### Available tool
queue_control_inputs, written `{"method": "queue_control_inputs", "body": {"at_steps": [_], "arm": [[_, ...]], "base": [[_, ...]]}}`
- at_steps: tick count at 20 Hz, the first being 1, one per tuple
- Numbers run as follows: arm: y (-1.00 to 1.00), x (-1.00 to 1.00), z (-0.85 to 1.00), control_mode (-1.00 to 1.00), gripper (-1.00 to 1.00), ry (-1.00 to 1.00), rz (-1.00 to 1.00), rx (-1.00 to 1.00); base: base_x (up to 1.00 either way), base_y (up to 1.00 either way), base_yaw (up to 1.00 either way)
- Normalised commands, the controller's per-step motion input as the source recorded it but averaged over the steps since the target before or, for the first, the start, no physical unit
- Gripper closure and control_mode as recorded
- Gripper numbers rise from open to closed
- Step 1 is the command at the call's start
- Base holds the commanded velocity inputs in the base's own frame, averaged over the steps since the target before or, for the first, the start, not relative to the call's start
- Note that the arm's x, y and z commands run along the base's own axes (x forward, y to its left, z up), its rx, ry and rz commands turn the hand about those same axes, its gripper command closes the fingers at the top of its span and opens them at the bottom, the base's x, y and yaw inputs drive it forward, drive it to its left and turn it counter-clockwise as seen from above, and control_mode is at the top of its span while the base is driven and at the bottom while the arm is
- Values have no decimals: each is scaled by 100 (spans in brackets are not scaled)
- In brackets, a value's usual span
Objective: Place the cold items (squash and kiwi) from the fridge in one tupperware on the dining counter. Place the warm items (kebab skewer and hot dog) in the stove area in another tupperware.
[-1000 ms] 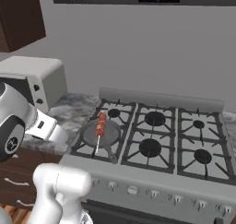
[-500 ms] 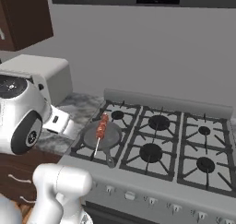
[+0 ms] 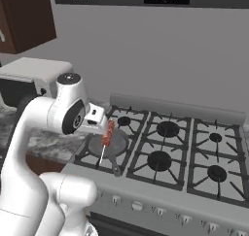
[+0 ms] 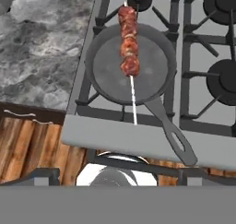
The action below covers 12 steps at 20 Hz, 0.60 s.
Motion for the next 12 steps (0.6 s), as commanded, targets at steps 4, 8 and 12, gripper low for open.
{"method": "queue_control_inputs", "body": {"at_steps": [4,8,12], "arm": [[0,68,-55,-100,-100,22,0,-19],[0,76,-58,-100,-100,23,0,-11],[0,67,-47,-100,-100,15,0,-2]], "base": [[0,0,0],[0,0,0],[0,0,0]]}}
